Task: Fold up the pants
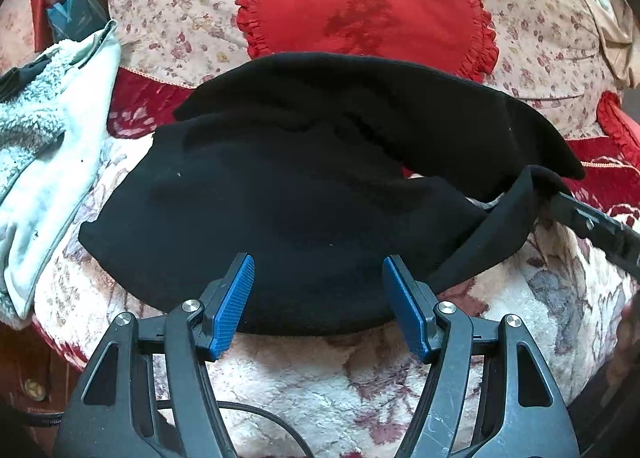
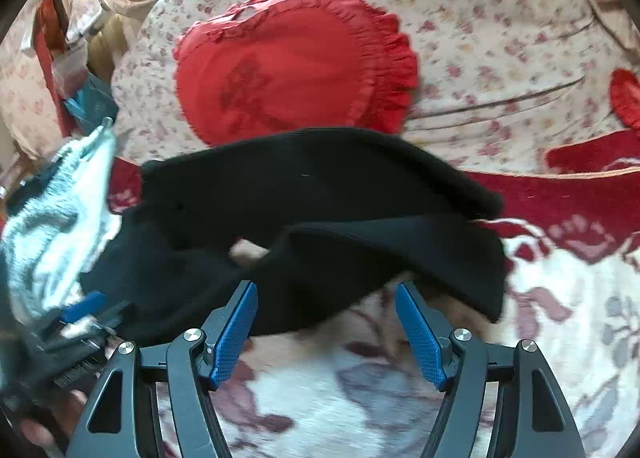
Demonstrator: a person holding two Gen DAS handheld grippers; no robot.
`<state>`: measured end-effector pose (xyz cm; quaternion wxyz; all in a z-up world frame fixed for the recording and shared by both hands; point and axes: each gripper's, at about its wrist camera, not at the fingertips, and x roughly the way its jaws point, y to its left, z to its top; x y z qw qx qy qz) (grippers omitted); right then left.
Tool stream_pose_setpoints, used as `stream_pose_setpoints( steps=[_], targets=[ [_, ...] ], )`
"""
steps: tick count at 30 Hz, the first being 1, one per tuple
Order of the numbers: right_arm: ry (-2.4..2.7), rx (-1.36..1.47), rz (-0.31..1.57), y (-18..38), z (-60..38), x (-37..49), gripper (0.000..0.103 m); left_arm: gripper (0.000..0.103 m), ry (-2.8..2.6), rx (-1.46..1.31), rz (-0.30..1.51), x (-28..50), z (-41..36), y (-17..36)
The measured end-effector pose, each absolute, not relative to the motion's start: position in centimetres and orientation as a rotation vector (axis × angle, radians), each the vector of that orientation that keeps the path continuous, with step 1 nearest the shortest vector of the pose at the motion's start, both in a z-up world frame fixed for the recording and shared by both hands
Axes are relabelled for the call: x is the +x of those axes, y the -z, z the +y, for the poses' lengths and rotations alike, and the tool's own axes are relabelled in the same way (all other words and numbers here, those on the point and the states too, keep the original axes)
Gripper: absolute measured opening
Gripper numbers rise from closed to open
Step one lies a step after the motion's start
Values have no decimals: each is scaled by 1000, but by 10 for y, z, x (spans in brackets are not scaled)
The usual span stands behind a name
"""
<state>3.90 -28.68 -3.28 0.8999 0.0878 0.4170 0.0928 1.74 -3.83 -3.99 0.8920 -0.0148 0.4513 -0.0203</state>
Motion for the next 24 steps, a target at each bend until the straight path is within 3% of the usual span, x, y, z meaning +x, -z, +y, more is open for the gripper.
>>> stream_pose_setpoints(
  steps=[8,10,12,14,18,24],
  targets=[
    [-174,342,957,49,-267,76,70,68,23,-78,956,15,-25,41],
    [-184,385,984,58,-265,85,63,68,0,-94,952,14,-13,38],
    [-185,393,983,65,-267,90,31,67,-29,-107,948,12,-1,37],
    [-195,386,966,66,-271,84,15,67,-70,-123,948,9,16,37],
    [-226,311,923,57,-282,57,8,67,-150,-181,961,5,53,42],
    [-228,244,973,71,-295,20,7,67,-234,-335,997,3,98,56]
  ],
)
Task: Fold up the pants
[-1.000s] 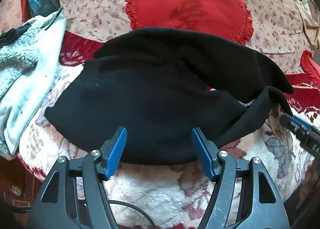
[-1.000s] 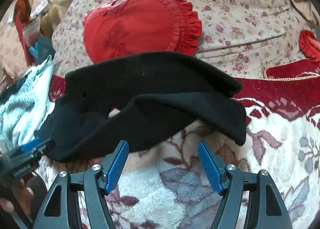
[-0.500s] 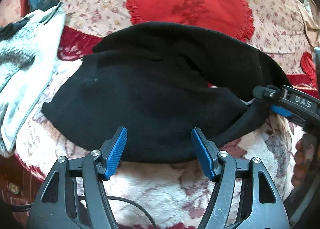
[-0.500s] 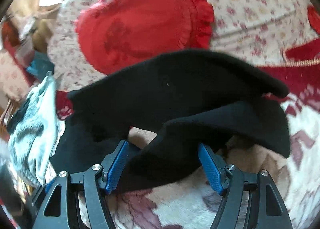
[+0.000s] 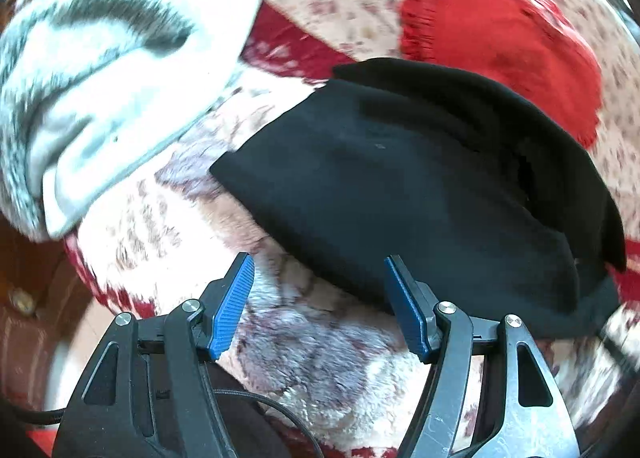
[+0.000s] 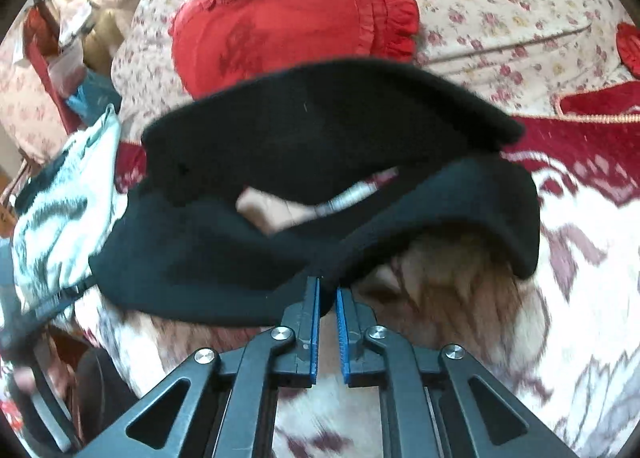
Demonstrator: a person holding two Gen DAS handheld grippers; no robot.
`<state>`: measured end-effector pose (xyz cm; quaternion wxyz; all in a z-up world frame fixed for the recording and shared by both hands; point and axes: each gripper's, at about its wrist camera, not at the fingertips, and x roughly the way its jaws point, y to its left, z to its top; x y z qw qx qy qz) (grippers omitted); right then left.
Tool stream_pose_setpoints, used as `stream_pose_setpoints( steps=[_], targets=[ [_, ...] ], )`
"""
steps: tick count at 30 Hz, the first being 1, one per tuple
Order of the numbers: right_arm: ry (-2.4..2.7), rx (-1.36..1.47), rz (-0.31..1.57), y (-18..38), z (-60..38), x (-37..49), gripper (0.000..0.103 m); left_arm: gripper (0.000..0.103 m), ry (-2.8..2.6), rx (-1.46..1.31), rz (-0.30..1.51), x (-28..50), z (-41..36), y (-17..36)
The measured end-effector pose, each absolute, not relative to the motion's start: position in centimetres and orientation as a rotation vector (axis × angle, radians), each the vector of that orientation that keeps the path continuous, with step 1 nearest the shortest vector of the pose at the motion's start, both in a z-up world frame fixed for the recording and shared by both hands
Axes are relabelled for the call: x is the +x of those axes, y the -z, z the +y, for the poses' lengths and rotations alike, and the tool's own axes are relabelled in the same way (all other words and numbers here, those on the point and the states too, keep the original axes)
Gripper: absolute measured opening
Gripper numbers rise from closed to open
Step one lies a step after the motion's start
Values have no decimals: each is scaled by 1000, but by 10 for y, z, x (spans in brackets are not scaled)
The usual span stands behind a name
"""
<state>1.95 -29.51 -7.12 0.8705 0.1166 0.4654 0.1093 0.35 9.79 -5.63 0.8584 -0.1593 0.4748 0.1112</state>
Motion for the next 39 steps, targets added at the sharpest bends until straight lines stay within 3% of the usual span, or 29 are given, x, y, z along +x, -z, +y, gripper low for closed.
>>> stream_pose_setpoints(
  steps=[7,12,17,19,21,23,26,28,29,32,39],
  targets=[
    [-238,336,987,84,-306,19,8,67,-223,-599,1012,16,131,73],
    [-227,427,1020,92,-311,28,28,67,-204,-720,998,31,138,82],
    [-230,530,1010,98,-320,31,29,67,-209,-727,994,50,133,81],
    [-235,571,1005,97,-320,33,29,53,-196,-716,993,52,133,78],
    [-249,587,989,91,-318,31,30,24,-190,-694,1009,50,131,79],
    [-268,568,957,80,-314,26,31,21,-177,-698,1016,49,132,80],
    [-245,527,960,75,-309,28,44,17,-184,-690,1016,49,129,80],
    [-219,512,1002,85,-306,37,44,15,-193,-679,1017,47,125,79],
    [-227,519,1010,90,-307,41,39,14,-196,-672,1019,47,124,79],
    [-237,555,987,98,-314,47,13,11,-190,-669,1015,43,123,73],
    [-333,458,929,60,-309,12,6,9,-149,-655,951,17,126,44]
  ],
)
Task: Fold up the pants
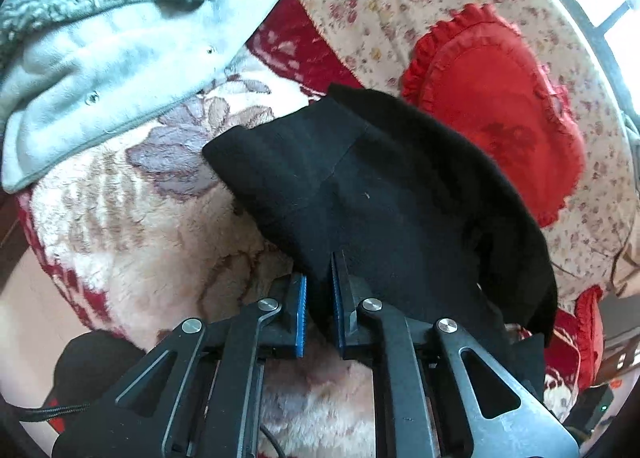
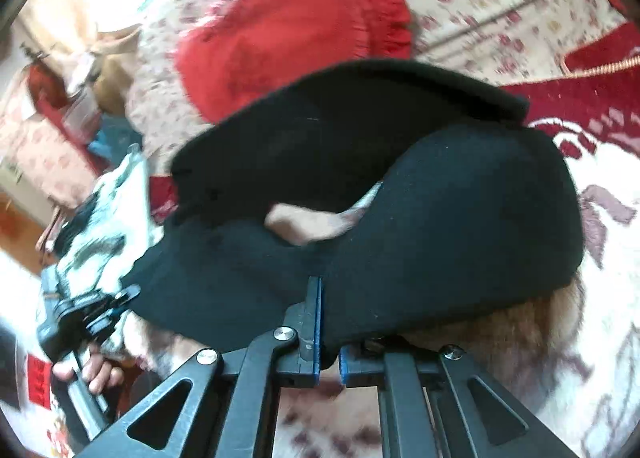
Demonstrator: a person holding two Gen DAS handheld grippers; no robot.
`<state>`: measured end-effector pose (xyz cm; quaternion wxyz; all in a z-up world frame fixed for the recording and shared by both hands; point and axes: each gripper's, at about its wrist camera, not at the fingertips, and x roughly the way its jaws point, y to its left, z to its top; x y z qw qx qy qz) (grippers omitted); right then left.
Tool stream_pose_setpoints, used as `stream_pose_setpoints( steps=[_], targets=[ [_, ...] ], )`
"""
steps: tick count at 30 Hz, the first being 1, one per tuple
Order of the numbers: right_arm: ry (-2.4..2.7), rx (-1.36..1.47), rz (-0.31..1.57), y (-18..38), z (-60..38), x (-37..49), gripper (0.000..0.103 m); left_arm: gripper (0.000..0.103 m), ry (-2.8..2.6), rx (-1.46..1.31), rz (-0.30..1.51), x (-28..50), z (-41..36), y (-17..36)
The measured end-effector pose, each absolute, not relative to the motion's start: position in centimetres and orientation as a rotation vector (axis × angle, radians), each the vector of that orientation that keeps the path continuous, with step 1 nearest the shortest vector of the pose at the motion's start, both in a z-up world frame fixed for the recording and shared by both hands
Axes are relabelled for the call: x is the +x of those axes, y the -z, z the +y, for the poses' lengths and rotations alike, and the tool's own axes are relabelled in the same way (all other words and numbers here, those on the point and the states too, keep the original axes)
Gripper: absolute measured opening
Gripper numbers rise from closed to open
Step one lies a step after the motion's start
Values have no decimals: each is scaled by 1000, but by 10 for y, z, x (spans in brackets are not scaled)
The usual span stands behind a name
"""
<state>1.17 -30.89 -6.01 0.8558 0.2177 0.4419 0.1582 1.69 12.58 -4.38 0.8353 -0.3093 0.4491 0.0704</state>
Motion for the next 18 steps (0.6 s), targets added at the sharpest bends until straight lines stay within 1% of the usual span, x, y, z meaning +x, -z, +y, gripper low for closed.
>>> stream_pose_setpoints(
  steps=[3,5,8,10,11,12,15,17,18],
  targets=[
    [-394,431,923,42,-302,-13,6,9,-139,-632,954,2,128,45],
    [-420,405,945,42,-294,-24,6,9,-156,-626,979,-3,130,56],
    [-396,358,1006,64,-282,-23,6,9,-181,-644,1041,-2,135,80],
    [-358,407,1073,88,-285,-17,7,10,-175,-658,1046,-3,137,86],
    [-347,445,1104,99,-289,-16,13,10,-179,-649,1040,-4,136,83],
    [-342,448,1110,101,-292,-16,24,12,-185,-626,1038,-5,136,80],
    [-312,397,1082,91,-305,-23,32,12,-223,-549,1021,-10,134,66],
    [-283,392,1056,81,-322,-30,33,12,-244,-529,995,-15,136,56],
    [-266,398,1045,77,-332,-34,34,17,-248,-528,982,-18,138,52]
  ],
)
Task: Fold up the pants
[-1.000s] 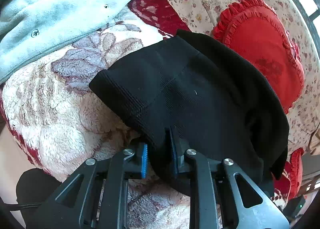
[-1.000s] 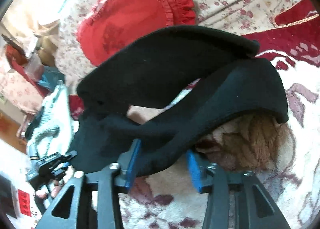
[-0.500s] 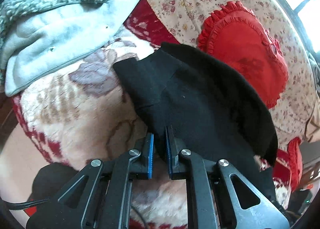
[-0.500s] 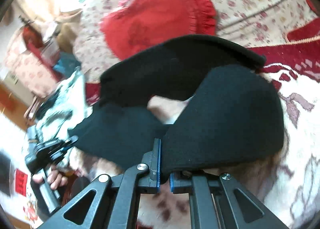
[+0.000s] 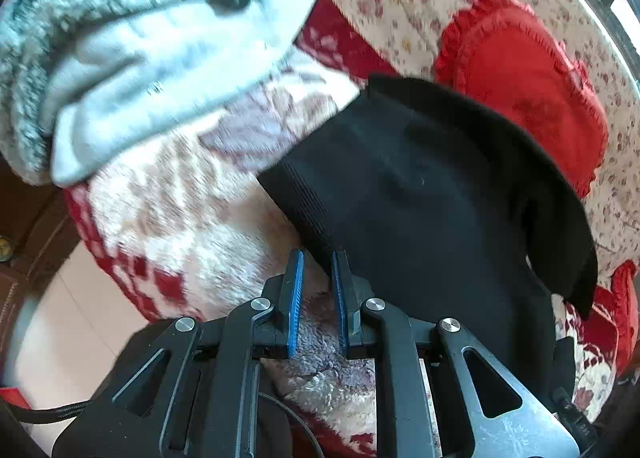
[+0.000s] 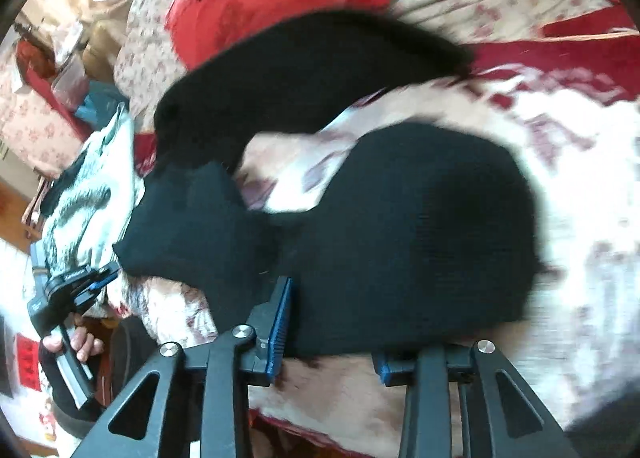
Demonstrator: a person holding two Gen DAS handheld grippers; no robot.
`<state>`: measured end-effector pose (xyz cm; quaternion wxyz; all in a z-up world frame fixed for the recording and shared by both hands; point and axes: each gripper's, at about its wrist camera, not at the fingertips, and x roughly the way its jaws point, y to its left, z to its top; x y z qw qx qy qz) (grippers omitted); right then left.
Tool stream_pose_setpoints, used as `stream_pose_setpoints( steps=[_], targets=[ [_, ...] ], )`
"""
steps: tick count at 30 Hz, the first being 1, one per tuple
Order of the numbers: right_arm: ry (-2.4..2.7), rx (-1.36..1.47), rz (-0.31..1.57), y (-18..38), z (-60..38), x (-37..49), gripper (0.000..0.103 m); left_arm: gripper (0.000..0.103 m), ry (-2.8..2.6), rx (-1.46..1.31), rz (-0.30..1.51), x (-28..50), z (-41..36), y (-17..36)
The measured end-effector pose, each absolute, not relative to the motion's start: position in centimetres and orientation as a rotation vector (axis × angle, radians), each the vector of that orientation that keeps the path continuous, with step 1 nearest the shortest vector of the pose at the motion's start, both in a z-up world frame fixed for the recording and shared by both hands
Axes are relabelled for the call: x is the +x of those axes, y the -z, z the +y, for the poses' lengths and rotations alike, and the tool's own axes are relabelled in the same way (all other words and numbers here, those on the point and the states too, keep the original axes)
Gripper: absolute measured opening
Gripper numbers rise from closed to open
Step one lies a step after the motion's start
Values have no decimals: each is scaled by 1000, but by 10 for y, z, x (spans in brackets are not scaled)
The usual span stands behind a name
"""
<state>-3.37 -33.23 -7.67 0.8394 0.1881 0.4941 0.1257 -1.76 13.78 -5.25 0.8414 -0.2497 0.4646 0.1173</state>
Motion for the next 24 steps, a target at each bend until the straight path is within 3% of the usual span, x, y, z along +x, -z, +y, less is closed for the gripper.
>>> stream_pose_setpoints(
  steps=[2,14,22,23,24],
  targets=[
    [-209,419,1025,71,-359,-41,36,26,-246,-518,951,-22,136,41],
    [51,523,973,75,-450,-45,38,30,-99,-367,994,2,53,32],
    [-58,427,997,95,-420,9,39,30,-26,-291,1068,19,5,47],
    [-73,385,981,94,-412,12,29,30,-24,-286,1067,18,2,46],
    [-105,346,960,92,-403,13,10,30,-23,-281,1067,18,0,45]
  ],
)
